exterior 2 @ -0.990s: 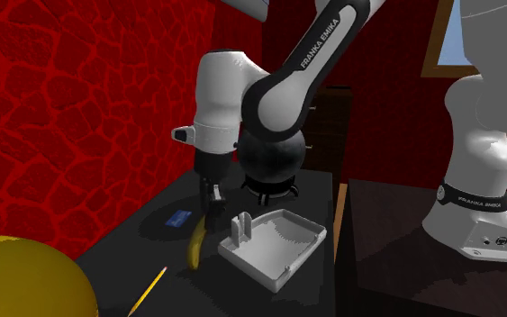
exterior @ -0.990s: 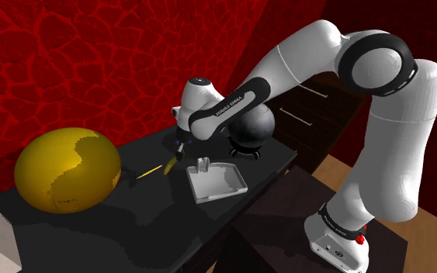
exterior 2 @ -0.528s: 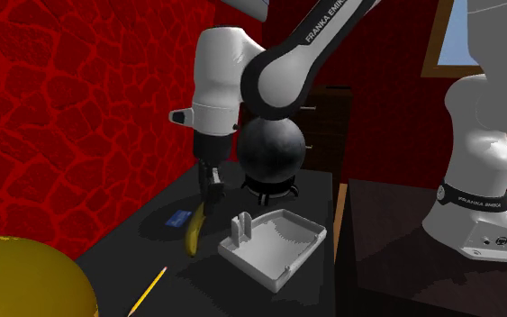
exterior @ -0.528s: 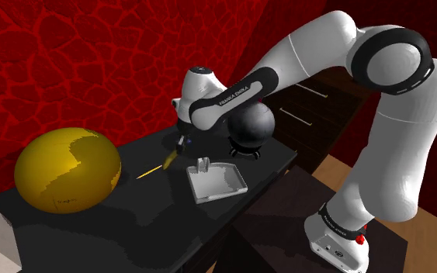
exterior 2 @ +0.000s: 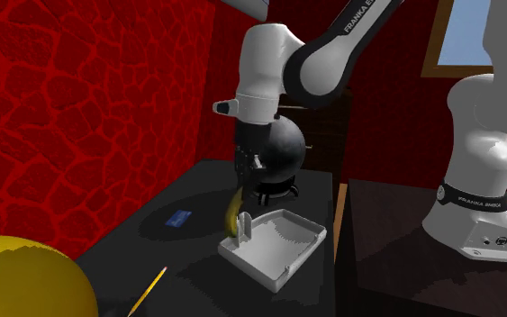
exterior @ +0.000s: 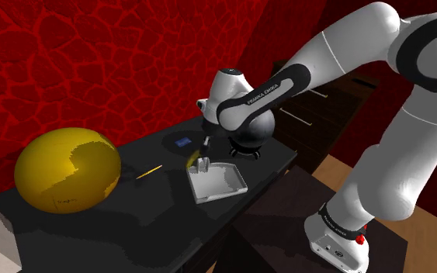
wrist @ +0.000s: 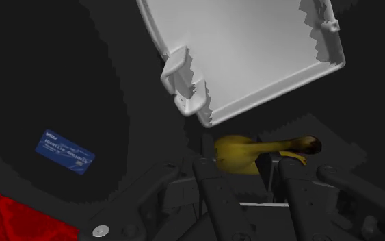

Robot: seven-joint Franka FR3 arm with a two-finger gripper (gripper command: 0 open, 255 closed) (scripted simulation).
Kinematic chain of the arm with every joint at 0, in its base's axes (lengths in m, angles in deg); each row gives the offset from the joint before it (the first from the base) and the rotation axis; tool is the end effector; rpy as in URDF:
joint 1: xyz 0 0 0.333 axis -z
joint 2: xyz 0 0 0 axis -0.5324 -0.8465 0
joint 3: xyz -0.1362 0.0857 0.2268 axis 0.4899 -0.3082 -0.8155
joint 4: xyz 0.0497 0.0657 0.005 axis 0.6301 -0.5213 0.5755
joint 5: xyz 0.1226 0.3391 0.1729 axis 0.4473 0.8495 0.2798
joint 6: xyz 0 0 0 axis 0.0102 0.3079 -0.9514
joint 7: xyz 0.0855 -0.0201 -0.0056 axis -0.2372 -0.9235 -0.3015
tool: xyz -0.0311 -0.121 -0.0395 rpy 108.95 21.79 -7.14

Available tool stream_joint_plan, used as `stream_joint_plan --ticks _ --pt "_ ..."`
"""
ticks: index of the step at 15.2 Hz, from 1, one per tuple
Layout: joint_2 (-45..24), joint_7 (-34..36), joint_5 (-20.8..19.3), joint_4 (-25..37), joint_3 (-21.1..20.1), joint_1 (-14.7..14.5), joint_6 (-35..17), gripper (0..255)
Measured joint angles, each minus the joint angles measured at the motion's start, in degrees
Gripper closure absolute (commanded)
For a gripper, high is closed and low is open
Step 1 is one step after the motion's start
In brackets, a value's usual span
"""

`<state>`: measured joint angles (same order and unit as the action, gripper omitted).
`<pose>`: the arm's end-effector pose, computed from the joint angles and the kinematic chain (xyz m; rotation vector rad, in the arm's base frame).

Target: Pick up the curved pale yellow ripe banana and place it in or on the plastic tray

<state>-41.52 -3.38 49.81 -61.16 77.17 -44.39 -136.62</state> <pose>0.4961 0.1710 0.2279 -2.9167 -0.9973 -0.2151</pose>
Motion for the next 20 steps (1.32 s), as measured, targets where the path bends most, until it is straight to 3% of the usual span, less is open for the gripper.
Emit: stream_joint_plan --ticks 7,20 --pt "11.98 -8.4 4.03 -14.02 2.35 2.67 -1.64 255" --pt "2.14 -11.65 6.87 -16.1 2.35 2.38 -13.47 255"
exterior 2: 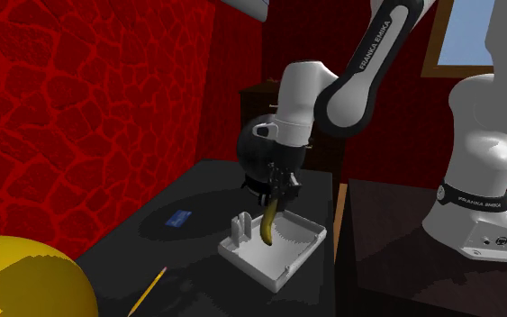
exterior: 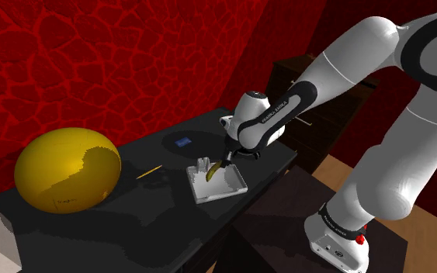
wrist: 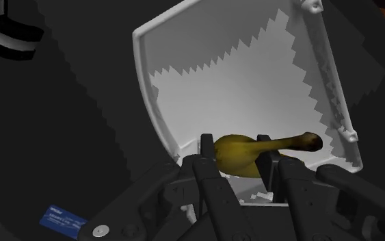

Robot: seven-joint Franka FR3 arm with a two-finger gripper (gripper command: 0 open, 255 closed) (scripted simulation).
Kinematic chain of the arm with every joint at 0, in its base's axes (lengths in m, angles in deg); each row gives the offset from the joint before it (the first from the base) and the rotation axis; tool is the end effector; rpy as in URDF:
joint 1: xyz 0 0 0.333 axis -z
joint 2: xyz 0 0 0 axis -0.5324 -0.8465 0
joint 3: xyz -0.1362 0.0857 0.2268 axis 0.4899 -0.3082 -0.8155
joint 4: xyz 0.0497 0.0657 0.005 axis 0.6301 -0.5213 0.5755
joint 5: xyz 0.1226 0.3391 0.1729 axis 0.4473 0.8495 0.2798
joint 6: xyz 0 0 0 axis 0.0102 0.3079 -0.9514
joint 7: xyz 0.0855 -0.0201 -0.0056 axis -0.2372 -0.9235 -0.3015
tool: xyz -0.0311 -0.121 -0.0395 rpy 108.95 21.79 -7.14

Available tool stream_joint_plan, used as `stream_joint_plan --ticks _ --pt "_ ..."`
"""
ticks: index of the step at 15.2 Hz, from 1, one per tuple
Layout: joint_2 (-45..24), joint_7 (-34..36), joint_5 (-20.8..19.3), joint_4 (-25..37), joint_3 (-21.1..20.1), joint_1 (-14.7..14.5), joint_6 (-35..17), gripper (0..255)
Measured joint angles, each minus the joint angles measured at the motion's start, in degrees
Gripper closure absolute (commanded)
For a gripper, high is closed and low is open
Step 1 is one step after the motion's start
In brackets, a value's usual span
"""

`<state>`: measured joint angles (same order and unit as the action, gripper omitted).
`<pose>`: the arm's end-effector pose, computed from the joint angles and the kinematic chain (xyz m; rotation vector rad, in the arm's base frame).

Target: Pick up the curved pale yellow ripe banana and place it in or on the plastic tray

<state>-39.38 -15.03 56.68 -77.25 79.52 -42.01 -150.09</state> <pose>0.4306 0.1011 0.1637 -2.9162 -0.9986 -0.2148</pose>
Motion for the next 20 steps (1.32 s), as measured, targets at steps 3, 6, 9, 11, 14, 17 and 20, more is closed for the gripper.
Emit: stream_joint_plan --ticks 3,6,9,11,14,17,20 --pt "-1.82 -0.74 0.7 -0.02 -0.17 0.11 -1.83 255" --pt "-2.2 -0.84 0.81 0.01 -0.22 0.11 -2.21 255" --pt "-2.26 -0.85 0.83 0.03 -0.23 0.12 -2.25 0" --pt "-2.26 -0.85 0.83 0.03 -0.23 0.11 -2.26 0" --pt "-2.26 -0.85 0.83 0.03 -0.23 0.11 -2.26 0" --pt "0.81 -0.35 0.17 -0.47 0.07 0.15 0.28 0" --pt "6.15 0.56 -1.05 -0.89 0.45 0.38 5.18 0"
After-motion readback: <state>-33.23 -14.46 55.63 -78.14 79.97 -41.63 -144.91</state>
